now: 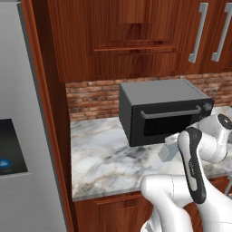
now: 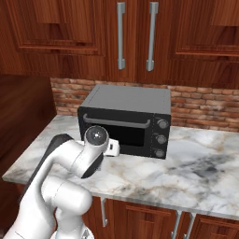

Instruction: Move the drinks to the dining counter.

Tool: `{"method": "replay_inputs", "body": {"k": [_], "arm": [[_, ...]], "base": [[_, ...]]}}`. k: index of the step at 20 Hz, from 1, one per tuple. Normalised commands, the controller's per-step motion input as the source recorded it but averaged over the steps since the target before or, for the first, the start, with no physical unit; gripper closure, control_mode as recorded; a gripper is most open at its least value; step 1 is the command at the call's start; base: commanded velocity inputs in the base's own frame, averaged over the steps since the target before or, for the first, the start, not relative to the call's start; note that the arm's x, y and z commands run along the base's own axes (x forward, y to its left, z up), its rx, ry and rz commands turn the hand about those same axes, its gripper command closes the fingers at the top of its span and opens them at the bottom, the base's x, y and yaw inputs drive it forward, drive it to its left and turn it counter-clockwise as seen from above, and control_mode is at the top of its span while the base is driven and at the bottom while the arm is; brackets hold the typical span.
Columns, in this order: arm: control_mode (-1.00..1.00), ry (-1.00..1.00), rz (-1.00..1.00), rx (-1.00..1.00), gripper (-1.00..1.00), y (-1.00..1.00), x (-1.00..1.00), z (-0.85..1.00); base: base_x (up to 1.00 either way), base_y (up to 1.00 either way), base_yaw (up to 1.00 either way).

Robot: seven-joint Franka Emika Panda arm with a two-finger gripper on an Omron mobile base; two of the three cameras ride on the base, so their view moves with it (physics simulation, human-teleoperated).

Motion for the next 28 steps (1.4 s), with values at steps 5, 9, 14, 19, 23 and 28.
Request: {"method": "replay_inputs", "body": {"k": [5,9,14,19,23,28], "arm": [[-1.0,-0.06,-0.02,0.12,1.0,0.0,-0.62,0.71],[-1.0,0.1,0.0,0.2,1.0,-0.05,-0.61,0.92],[-1.0,0.16,0.0,0.17,1.0,-0.1,-0.67,0.81],[-1.0,0.12,-0.05,0.02,1.0,0.0,-0.49,0.37],[-1.0,-0.08,-0.16,-0.1,1.0,0.18,-0.58,0.35],[-1.0,-0.22,-0.12,-0.09,1.0,0.24,-0.45,0.25]], "base": [[0.0,0.0,0.0],[0.0,0.0,0.0],[0.0,0.0,0.0],[0.0,0.0,0.0],[0.0,0.0,0.0],[0.0,0.0,0.0]]}}
